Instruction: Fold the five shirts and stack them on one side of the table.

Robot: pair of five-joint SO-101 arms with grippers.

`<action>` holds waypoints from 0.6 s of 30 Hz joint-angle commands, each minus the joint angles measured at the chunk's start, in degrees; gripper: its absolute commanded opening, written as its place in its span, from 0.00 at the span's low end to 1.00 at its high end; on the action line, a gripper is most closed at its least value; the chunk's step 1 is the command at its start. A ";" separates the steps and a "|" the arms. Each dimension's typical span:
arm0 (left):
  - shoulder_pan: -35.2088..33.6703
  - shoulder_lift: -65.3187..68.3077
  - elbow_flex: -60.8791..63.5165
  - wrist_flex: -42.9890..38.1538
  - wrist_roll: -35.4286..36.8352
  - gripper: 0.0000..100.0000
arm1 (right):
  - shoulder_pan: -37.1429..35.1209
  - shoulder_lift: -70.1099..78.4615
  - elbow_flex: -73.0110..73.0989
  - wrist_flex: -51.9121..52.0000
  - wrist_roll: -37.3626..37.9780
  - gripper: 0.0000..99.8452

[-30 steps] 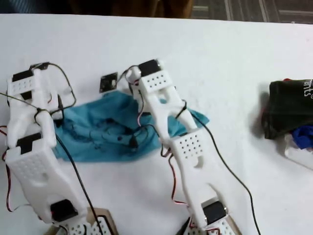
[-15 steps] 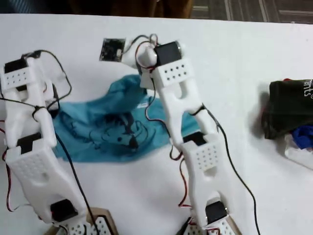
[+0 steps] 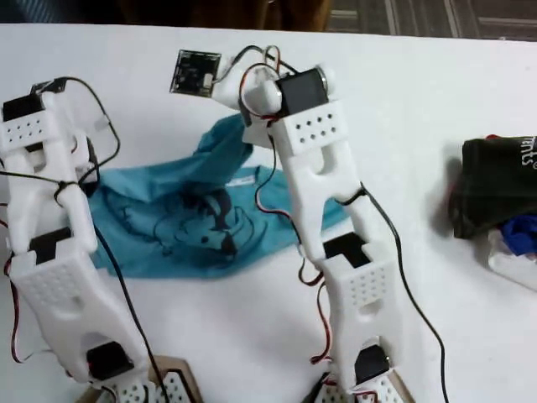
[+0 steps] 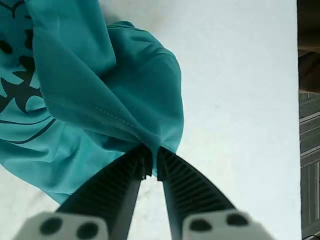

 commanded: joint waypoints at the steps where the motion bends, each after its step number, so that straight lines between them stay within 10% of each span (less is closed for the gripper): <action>1: 0.53 -2.02 -4.88 2.99 0.62 0.03 | 1.19 -6.11 -2.99 0.92 -5.63 0.02; 18: 8.44 -39.21 -16.75 8.62 3.60 0.03 | 9.10 -27.38 -9.49 1.01 -13.98 0.02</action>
